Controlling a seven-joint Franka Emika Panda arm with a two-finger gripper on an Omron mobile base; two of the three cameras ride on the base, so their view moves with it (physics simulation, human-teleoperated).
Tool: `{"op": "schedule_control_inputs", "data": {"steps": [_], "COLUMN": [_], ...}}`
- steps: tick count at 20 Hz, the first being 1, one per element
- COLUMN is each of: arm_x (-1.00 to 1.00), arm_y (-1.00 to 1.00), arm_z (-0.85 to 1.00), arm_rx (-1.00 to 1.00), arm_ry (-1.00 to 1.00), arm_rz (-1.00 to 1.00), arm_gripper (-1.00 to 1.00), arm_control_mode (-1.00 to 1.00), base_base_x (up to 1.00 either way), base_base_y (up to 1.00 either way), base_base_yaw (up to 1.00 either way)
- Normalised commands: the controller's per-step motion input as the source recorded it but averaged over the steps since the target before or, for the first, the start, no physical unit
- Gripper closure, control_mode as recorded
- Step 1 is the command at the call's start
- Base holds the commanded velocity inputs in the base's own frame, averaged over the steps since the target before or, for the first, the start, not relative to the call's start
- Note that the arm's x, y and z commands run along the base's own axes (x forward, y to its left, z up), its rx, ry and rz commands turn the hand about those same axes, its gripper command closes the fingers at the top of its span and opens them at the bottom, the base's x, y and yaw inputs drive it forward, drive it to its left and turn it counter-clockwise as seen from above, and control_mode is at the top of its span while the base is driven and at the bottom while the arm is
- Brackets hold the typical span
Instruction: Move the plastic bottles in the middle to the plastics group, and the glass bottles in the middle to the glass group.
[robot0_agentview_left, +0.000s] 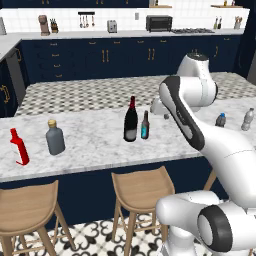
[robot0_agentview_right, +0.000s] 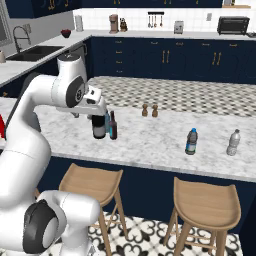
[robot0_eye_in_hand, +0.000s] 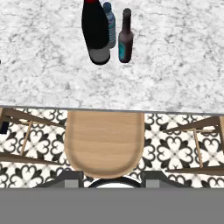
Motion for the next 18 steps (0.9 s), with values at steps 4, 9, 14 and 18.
{"op": "schedule_control_inputs", "data": {"steps": [4,9,14,18], "arm_x": [-0.02,-0.05,-0.02,0.02], "arm_y": [0.00,0.04,0.34,0.44], "arm_z": [-0.01,-0.16,0.02,0.24], "arm_rx": [0.00,0.00,0.00,-0.02], "arm_ry": [0.00,-0.03,-0.23,-0.22], "arm_rz": [0.00,0.01,0.00,0.00], "arm_gripper": [-1.00,-1.00,-1.00,-1.00], "arm_control_mode": [-1.00,-1.00,-1.00,-1.00], "base_base_x": [0.00,0.00,0.00,0.00], "base_base_y": [0.00,0.00,0.00,0.00], "base_base_yaw": [0.00,0.00,0.00,0.00]}}
